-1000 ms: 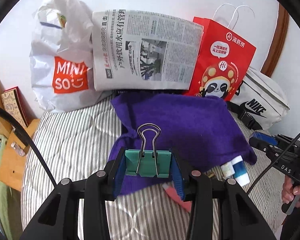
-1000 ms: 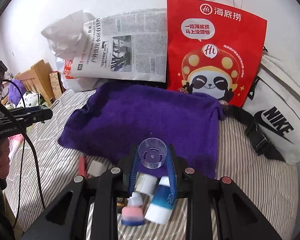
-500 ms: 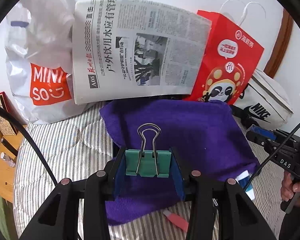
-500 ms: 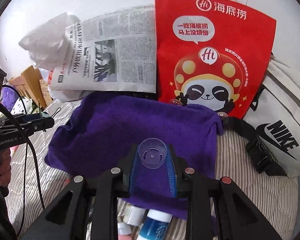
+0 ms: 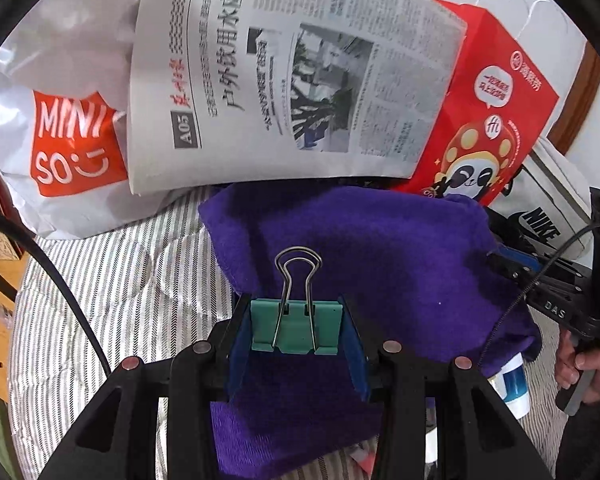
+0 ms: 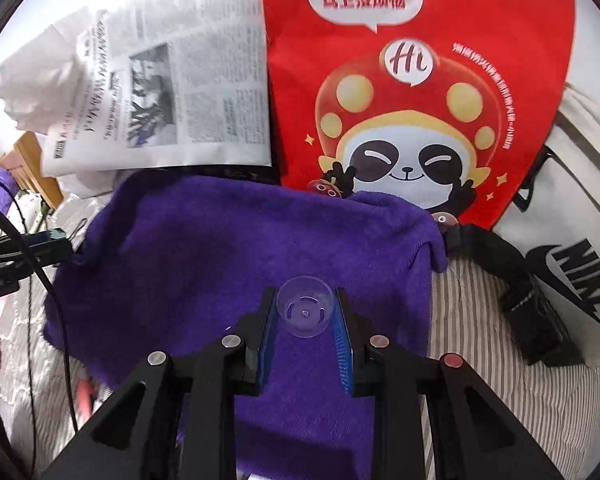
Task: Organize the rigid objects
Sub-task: 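Lift the green clip with the left gripper while the right gripper carries the clear cup over the purple towel, then lower the clear cup onto the purple towel and open the right gripper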
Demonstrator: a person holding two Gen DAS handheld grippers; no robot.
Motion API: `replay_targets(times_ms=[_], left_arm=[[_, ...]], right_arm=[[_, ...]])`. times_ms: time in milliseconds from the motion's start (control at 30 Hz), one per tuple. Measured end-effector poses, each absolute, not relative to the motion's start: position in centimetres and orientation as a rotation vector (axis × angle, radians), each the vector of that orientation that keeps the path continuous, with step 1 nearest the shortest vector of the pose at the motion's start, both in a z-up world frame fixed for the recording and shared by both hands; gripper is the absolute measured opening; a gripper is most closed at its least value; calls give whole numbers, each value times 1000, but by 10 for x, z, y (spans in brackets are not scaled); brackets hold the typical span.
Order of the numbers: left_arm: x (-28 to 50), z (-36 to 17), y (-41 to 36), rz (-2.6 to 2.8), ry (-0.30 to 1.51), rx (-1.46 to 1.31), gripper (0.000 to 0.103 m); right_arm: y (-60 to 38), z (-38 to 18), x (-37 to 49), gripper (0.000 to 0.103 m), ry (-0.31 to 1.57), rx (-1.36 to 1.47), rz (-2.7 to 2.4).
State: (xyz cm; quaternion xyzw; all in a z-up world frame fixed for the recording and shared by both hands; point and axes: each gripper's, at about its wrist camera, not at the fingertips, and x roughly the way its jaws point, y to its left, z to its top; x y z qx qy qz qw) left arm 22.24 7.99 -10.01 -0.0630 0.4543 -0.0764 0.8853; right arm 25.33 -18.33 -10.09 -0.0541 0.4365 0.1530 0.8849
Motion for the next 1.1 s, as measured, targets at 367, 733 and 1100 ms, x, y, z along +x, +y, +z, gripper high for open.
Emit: replay_targets(times_ms=[367,733,1100], left_arm=[[235,-117,72,-178,980,-115,40],[248,-126,68,-191,1006,-112,40],[268,-132,71,-190,1021,-126,40]], right_arm=[[-191,-137,317,27,1001,-147,226],[-193,-147,330,38,1066,-148,233],[-194,-130,301,64,1039,-198,260]])
